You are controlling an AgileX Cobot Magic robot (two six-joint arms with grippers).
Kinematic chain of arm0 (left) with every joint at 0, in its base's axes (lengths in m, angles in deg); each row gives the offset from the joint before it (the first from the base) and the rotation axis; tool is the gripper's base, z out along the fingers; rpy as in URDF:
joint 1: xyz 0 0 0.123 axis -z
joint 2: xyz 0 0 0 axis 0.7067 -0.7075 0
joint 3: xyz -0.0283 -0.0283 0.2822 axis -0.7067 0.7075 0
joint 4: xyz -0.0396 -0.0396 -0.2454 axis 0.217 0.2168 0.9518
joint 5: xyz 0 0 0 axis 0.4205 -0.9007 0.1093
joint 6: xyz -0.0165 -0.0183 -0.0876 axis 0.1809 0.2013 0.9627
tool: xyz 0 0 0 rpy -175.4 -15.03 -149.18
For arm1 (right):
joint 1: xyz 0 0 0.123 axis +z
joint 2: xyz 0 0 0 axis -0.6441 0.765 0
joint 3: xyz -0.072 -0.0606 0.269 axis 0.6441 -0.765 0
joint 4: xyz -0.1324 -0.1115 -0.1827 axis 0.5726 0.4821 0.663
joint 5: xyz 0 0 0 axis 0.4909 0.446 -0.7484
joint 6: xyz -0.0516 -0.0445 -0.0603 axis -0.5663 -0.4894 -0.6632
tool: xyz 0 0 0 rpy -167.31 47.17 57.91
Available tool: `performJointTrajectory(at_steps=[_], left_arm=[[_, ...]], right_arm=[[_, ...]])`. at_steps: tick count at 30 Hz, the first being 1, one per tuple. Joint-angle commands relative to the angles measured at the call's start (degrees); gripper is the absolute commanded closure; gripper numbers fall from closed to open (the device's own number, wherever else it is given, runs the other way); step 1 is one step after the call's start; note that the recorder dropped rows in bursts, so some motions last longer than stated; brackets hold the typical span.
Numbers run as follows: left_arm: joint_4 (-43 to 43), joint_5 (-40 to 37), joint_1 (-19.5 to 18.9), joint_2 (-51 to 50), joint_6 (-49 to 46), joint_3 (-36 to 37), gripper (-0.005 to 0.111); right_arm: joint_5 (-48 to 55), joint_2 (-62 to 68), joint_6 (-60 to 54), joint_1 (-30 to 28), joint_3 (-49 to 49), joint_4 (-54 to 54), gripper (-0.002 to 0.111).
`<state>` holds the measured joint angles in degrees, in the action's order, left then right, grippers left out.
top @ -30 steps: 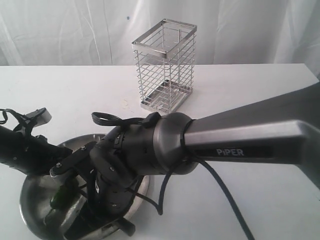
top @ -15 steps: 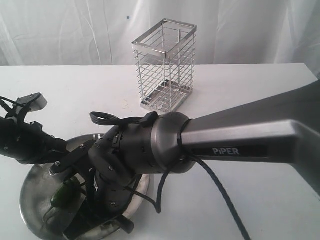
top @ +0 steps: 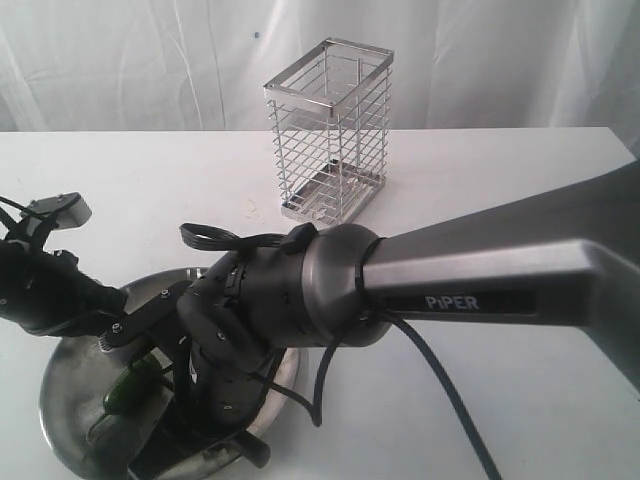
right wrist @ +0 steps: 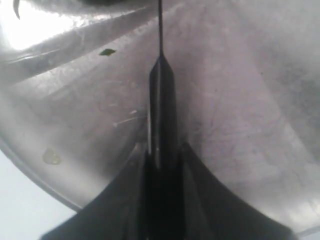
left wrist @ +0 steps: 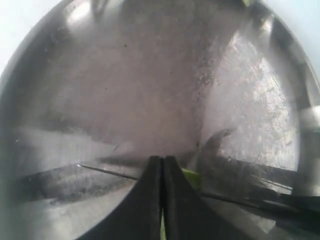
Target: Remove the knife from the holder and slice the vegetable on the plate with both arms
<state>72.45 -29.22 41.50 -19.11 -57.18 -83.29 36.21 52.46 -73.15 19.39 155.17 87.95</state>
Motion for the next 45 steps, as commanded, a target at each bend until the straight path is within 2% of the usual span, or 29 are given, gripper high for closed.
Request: performJointTrajectory(at_steps=[1, 17, 25, 33, 39, 45], left_arm=[[-0.01, -0.64, 0.22, 0.65, 0.59, 0.56, 0.107], [0.19, -0.52, 0.22, 0.65, 1.62, 0.56, 0.107], [5.15, -0.17, 0.22, 0.65, 1.37, 0.56, 0.107], [16.25, -0.03, 0.22, -1.06, -8.76, 0.56, 0.107], [28.73, -2.40, 0.22, -6.19, -21.47, 0.56, 0.107], [30.28, -1.54, 0.22, -12.23, -23.53, 0.56, 0.107]], right_arm=[[0.51, 0.03, -0.08, -0.38, 0.13, 0.62, 0.108], [3.78, 0.03, 1.88, -3.96, 0.13, 3.74, 0.108], [3.67, 0.03, 1.88, -3.96, 0.13, 3.64, 0.108], [3.70, 0.03, 1.88, -3.96, 0.13, 3.11, 0.108], [3.41, 0.03, 1.48, -3.96, 0.13, 3.12, 0.108], [3.42, 0.03, 1.48, -3.96, 0.13, 3.12, 0.108]])
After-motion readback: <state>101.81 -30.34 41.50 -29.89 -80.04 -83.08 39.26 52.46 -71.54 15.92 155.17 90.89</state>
